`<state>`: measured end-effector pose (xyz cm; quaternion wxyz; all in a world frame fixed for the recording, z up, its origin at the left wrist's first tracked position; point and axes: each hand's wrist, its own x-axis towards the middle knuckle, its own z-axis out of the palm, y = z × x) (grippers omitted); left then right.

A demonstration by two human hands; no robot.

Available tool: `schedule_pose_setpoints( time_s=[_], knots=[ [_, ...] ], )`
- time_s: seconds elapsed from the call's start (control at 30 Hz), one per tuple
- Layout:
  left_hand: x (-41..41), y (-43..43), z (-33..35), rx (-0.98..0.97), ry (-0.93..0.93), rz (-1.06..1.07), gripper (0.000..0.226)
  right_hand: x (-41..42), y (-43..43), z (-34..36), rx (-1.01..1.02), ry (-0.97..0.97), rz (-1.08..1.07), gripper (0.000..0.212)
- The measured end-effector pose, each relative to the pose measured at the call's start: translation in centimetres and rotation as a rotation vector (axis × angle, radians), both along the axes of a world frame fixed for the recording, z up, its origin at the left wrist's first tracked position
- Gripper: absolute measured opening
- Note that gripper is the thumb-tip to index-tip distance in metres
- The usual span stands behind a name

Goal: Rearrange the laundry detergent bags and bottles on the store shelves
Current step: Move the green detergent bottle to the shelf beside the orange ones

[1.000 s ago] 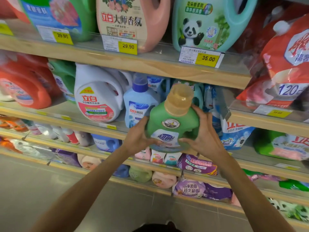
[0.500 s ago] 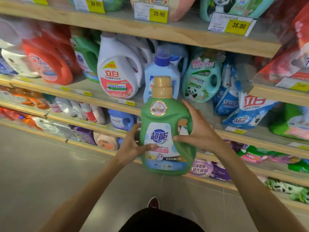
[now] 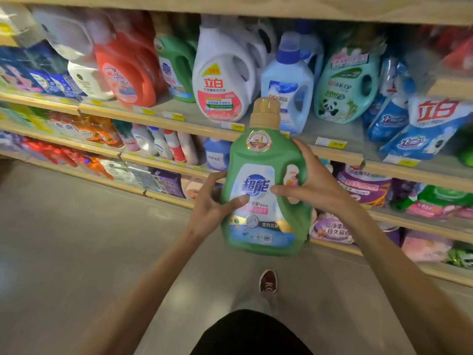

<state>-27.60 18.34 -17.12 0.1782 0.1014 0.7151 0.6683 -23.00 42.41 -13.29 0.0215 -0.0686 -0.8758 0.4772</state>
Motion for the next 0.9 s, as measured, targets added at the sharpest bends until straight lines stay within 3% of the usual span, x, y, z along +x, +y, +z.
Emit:
schedule_pose_setpoints(
  time_s=[0.13, 0.27, 0.4, 0.67, 0.9],
  knots=[
    [2.2, -3.5, 1.1, 0.008, 0.001, 0.062, 0.059, 0.9, -3.5, -0.4, -0.048, 0.02, 0.0, 0.119],
    [3.6, -6.9, 1.7, 0.005, -0.012, 0.115, 0.055, 1.2, -6.8, 0.0, -0.069, 0.043, 0.029, 0.106],
    [4.1, -9.9, 2.0, 0.007, -0.028, 0.14, 0.053, 0.6, -9.5, 0.1, -0.014, 0.031, 0.046, 0.122],
    [1.1, -15.8, 1.8, 0.051, -0.061, 0.18, 0.059, -3.5, -15.1, 0.3, 0.037, -0.005, 0.085, 0.127],
    [-5.4, -22.7, 1.6, 0.049, -0.063, 0.17, 0.063, -8.8, -22.7, 3.2, 0.017, 0.068, 0.131, 0.094]
  ],
)
